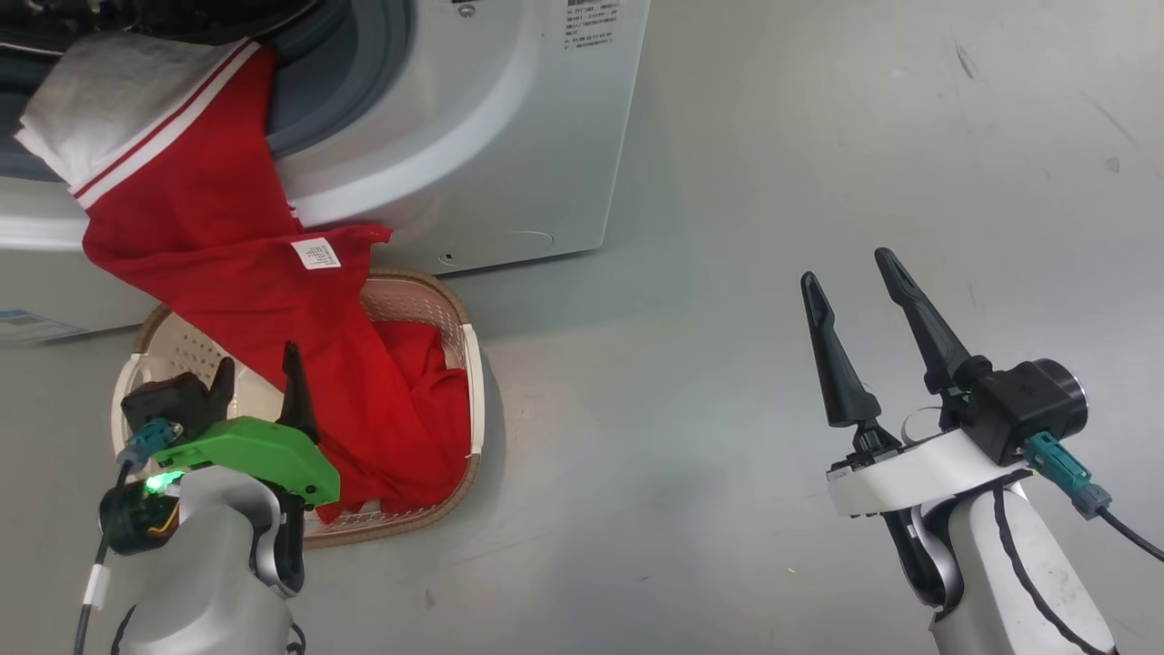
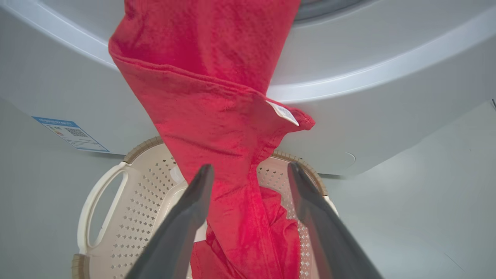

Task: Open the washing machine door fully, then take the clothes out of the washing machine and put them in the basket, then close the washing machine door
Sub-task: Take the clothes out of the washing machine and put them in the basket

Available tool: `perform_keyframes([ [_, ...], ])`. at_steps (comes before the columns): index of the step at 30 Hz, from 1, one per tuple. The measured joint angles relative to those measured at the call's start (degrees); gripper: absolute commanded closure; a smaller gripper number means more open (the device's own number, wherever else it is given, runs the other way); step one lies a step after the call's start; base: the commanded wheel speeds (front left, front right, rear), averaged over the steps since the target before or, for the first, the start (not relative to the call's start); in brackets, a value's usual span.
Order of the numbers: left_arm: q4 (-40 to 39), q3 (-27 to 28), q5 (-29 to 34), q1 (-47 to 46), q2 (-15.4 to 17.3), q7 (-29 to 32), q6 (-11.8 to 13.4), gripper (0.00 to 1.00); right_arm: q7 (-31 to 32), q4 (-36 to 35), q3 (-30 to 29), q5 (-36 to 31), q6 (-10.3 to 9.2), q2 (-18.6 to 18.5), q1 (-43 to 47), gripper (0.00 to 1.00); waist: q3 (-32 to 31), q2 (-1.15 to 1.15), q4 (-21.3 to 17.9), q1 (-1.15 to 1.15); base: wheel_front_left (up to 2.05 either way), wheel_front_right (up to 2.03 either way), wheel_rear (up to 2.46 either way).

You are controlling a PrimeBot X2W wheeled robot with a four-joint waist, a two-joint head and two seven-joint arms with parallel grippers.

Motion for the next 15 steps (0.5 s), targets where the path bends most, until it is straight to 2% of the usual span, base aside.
perform_keyframes([
  [15, -15.1, 1.3, 3.5, 2.4, -0.1, -0.2, -0.3, 0.0, 0.0, 1.8, -0.6, 0.0, 0.0, 0.0, 2.0, 0.0, -5.2, 0.0, 1.9, 0.0, 0.0, 0.0, 0.0],
])
